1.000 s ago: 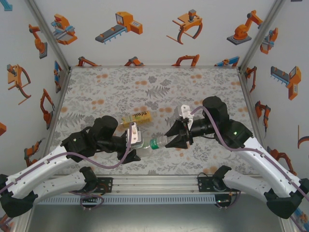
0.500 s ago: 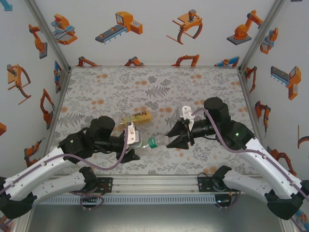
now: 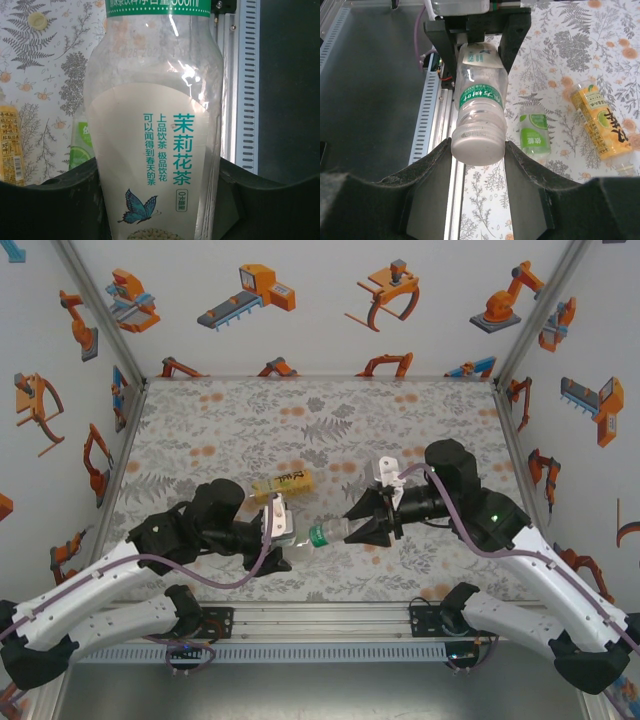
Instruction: Screw on the bottle caps
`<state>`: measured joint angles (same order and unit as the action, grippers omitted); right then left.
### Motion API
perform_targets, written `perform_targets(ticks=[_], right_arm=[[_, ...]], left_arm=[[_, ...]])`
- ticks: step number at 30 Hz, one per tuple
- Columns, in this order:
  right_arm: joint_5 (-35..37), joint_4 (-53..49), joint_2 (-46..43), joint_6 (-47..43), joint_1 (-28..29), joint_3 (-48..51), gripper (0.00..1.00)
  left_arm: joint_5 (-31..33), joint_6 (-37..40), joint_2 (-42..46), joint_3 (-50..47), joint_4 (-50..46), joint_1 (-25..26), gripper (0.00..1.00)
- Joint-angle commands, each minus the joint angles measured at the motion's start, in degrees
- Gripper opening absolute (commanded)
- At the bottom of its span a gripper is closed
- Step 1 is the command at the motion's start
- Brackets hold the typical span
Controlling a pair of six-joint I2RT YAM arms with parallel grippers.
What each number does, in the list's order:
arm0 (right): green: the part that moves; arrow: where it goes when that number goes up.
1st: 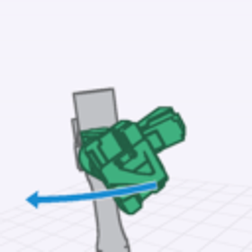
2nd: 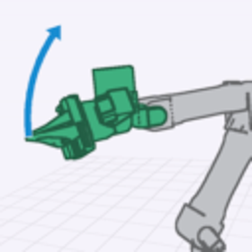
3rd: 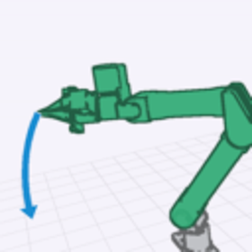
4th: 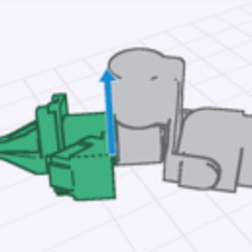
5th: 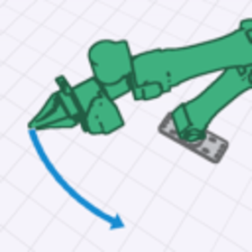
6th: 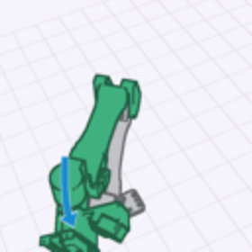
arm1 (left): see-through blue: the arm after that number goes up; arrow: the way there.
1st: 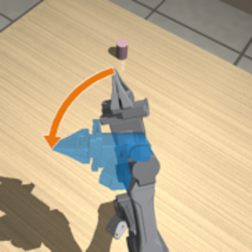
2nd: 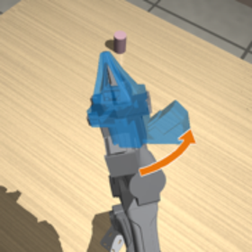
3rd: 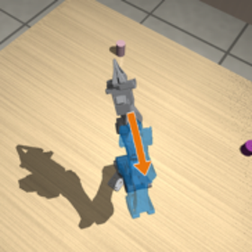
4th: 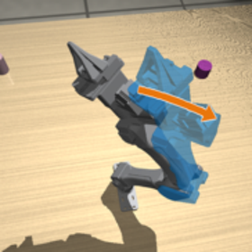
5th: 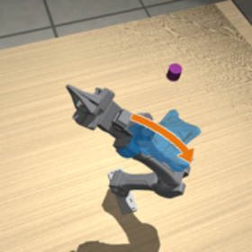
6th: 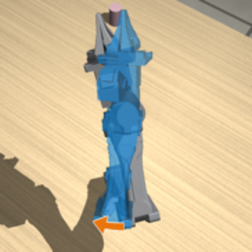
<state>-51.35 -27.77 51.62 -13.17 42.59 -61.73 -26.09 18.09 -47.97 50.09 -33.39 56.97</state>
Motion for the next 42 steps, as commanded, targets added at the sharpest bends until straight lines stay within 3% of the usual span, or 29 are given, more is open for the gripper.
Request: perform_targets(ticks=[1, 27, 42], right_arm=[[-0.3, -0.9, -0.2, -1.2, 0.6, -2.2, 0.0], [2.7, -8.8, 2.3, -5.7, 2.7, -5.8, 0.0], [3.5, -8.4, 3.0, -5.8, 3.6, -6.0, 0.0]], left_arm=[[-1.8, 1.6, -0.6, 2.2, -0.6, -0.1, 0.0], [-2.6, 2.7, -1.5, 3.8, -2.4, -0.1, 0.0], [-3.9, 3.8, -2.9, 4.8, -3.7, -0.1, 0.0]])
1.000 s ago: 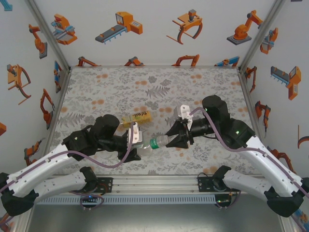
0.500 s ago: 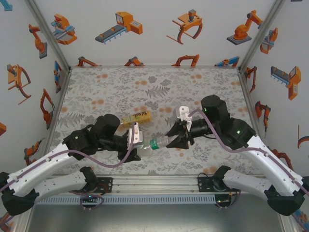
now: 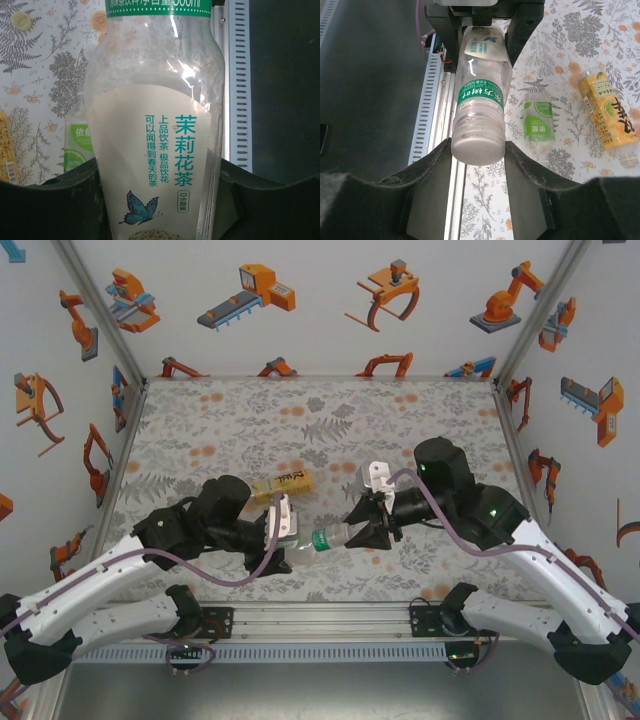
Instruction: Screw on the bottle caps
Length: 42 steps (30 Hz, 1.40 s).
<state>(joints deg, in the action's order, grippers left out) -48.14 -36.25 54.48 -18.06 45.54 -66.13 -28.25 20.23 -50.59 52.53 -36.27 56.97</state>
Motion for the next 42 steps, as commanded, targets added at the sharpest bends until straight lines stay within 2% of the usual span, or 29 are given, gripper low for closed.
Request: perform_targets(ticks=[1, 13, 26, 30, 37, 42], right_arm=[[0.2, 0.2, 0.2, -1.0, 0.6, -1.6, 0.0], [0.0, 0.1, 0.8, -1.0, 1.2, -1.8, 0.0], [1.5, 1.2, 1.2, -0.6, 3.6, -0.5, 0.0], [1.4, 0.9, 1.3, -0.1, 4.1, -0.3, 0.0], [1.4, 1.1, 1.0, 4.1, 4.2, 0.7, 0.0], [3.2, 1.0, 0.5, 10.6, 4.3, 1.5, 0.0]], left_arm=[[-1.9, 1.8, -0.4, 2.5, -1.1, -0.1, 0.0], [-2.5, 3.4, -1.4, 3.8, -2.9, -0.1, 0.0], [-2.2, 1.1, 0.5, 1.9, 2.1, -0.1, 0.0], [-2.2, 2.2, -0.7, 2.7, -0.4, -0.1, 0.0], [-1.2, 4.2, -1.7, 4.1, -2.7, -0.1, 0.0], [-0.8, 4.5, -2.2, 4.2, -1.9, -0.1, 0.0]])
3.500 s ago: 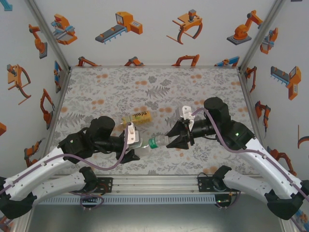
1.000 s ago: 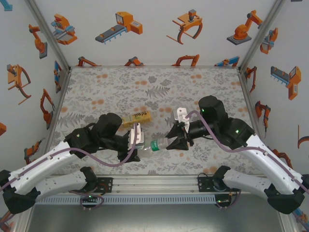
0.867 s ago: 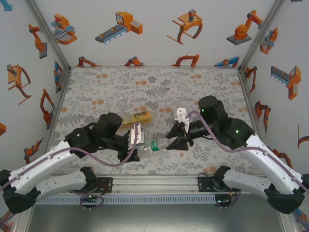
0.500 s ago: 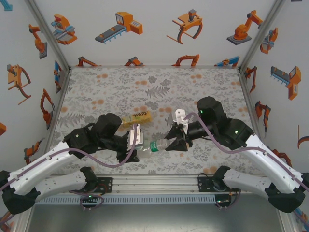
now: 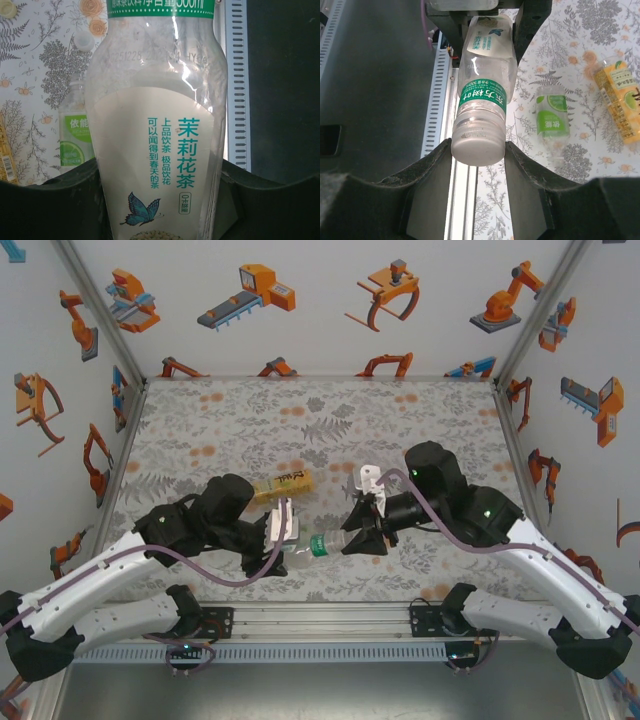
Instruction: Screw on the bottle caps
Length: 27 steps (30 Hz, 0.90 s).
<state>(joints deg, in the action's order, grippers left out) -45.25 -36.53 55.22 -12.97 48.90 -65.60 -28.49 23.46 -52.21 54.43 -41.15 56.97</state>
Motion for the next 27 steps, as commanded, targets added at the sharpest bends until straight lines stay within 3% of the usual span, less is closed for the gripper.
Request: perform_targets(ticks=[1, 11, 16, 22, 27], right_arm=[[1.3, 1.1, -0.2, 6.9, 0.9, 1.1, 0.0], [8.9, -0.4, 1.3, 32.2, 0.9, 1.8, 0.0], [12.0, 3.4, -1.0, 46.6, 0.9, 4.8, 0.0], [21.8, 10.1, -6.5, 71.0, 0.9, 10.5, 0.0], [21.2, 16.0, -7.0, 92.3, 0.9, 15.0, 0.0]], left_arm=[[-0.5, 1.4, -0.8, 2.4, 3.0, -0.1, 0.0], [-0.6, 1.5, -1.0, 1.8, 5.4, -0.1, 0.0], [0.1, 1.1, 0.0, 1.1, 7.5, -0.1, 0.0], [2.3, -0.3, 1.7, -1.1, 11.3, -0.1, 0.0], [3.2, -0.8, 2.1, -2.2, 13.5, -0.1, 0.0]])
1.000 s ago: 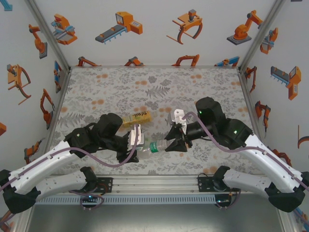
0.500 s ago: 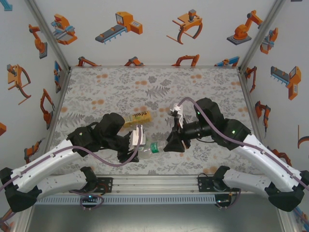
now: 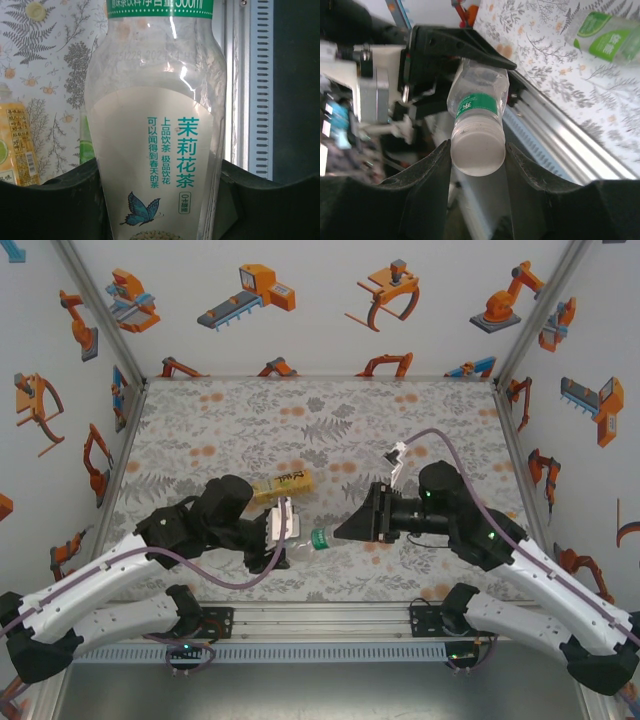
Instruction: Screw on the bottle caps
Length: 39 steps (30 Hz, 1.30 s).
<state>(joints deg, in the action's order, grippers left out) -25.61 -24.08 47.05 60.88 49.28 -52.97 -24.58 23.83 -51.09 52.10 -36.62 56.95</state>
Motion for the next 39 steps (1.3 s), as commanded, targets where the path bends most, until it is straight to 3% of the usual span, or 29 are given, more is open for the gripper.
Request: perform_targets(ticks=[1, 6, 10, 13, 15, 20, 24, 32, 39], right_arm=[[1.6, 2.4, 1.6, 21.4, 0.6, 2.2, 0.0], [5.3, -3.3, 0.2, 31.8, 0.9, 2.3, 0.0], [6.8, -3.1, 0.0, 31.1, 0.9, 1.0, 0.0], [5.9, -5.1, 1.6, 26.6, 1.0, -2.0, 0.15], [5.5, -6.4, 2.7, 23.1, 1.0, -4.1, 0.32], [5.5, -12.2, 4.5, 12.2, 1.0, -11.1, 0.59], [6.8, -16.8, 5.3, 4.2, 0.9, -16.1, 0.69], [9.0, -19.5, 4.9, -19.6, 1.0, -21.8, 0.67], [-3.8, -13.5, 2.1, -51.4, 1.0, -21.1, 0.64]], left_arm=[[-0.4, -1.2, 1.0, 0.2, 9.3, -0.1, 0.0], [1.8, -1.0, 0.8, -0.1, 10.3, -0.1, 0.0], [2.2, -0.9, 1.2, -0.3, 11.0, -0.1, 0.0], [1.7, -1.0, 1.5, -0.4, 11.3, -0.1, 0.0], [1.2, -1.1, 1.6, -0.4, 11.2, -0.1, 0.0], [-0.1, -1.0, 1.9, -0.2, 10.3, -0.1, 0.0], [-0.7, -1.0, 2.3, -0.2, 9.6, -0.1, 0.0], [-2.2, -1.8, 3.3, -0.1, 8.7, -0.1, 0.0], [-3.2, -2.3, 3.4, 0.5, 7.6, -0.1, 0.0]])
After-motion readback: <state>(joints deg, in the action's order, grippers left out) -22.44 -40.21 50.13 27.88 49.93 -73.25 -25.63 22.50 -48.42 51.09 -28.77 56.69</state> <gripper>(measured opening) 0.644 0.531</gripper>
